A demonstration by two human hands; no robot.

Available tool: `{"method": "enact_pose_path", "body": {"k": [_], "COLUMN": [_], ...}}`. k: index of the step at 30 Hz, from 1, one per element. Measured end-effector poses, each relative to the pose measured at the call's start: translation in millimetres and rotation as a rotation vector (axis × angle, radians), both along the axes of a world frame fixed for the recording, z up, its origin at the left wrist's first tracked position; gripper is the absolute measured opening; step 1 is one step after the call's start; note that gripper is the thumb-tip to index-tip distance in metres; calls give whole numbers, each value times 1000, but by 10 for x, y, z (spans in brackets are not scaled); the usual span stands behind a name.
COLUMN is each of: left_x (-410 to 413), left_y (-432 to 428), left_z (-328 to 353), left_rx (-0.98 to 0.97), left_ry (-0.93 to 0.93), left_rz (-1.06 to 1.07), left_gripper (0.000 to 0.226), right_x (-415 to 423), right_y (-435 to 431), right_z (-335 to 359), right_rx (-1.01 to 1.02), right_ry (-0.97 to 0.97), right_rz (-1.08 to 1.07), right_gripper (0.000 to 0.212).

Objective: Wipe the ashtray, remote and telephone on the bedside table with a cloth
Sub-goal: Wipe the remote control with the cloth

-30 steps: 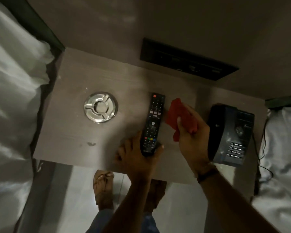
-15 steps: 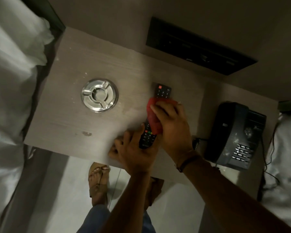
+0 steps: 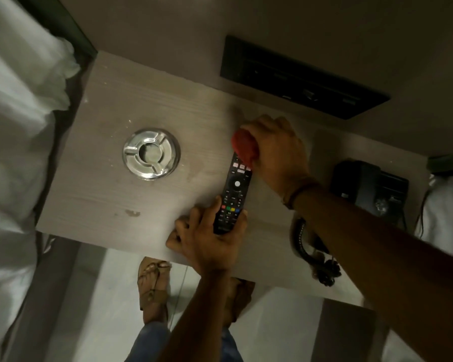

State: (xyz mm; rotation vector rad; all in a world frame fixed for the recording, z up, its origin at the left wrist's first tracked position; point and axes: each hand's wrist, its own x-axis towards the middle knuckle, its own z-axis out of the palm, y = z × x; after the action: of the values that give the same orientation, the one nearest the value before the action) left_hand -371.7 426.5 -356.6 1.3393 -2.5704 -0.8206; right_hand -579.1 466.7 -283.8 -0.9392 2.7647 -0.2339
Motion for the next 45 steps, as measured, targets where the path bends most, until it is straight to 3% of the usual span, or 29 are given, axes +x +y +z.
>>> {"method": "enact_pose_path", "body": {"k": [2,6,8,11,14,16,20,27,31,33,38,45], "left_x": [5,1,22,19,7,17,22,21,15,21,-31,6], "left_y": [-6,-29,-33,-25,-13,-10,-18,-32,-14,-5,34,81], "left_z": [5,13,-9,-11,2,-3,-6,19,14,12,31,-21], "left_rx": [-1,-14,-25,-17,1,-13,-15,-43,-6,-1,-21,-16], "left_ry": [-2,-39,-42,-84,-70,-39,-69,-34,-97,-96,-72,-87], "left_rz": [-19,-53,-51,-46,-34,-33,-44,-60,-44,-37,50,3], "left_gripper": [63,50,45,59,63,62,62,48,64,63,40,36], "right_x": [243,993,1011,680,323,353,741,1013,590,620,1107,967], "right_y": [56,209,260,256,142,94,207,375,269,158,96,101], "right_z": [63,236,300,384,321,171,116,366,410,363,319,406], "right_rx": [-38,-90,-159,-260,-154,-20,-11,-41,-40,24,13,183], "right_ry": [-52,-327,-425,-208,13,-51,-188,-462,-179,-156,-290,-605], "right_rz": [-21,151,105,-16,-97,-71,-14,161,8,25,95,126], "right_gripper": [53,53,46,31,31,44,59,43,47,42,35,13]}}
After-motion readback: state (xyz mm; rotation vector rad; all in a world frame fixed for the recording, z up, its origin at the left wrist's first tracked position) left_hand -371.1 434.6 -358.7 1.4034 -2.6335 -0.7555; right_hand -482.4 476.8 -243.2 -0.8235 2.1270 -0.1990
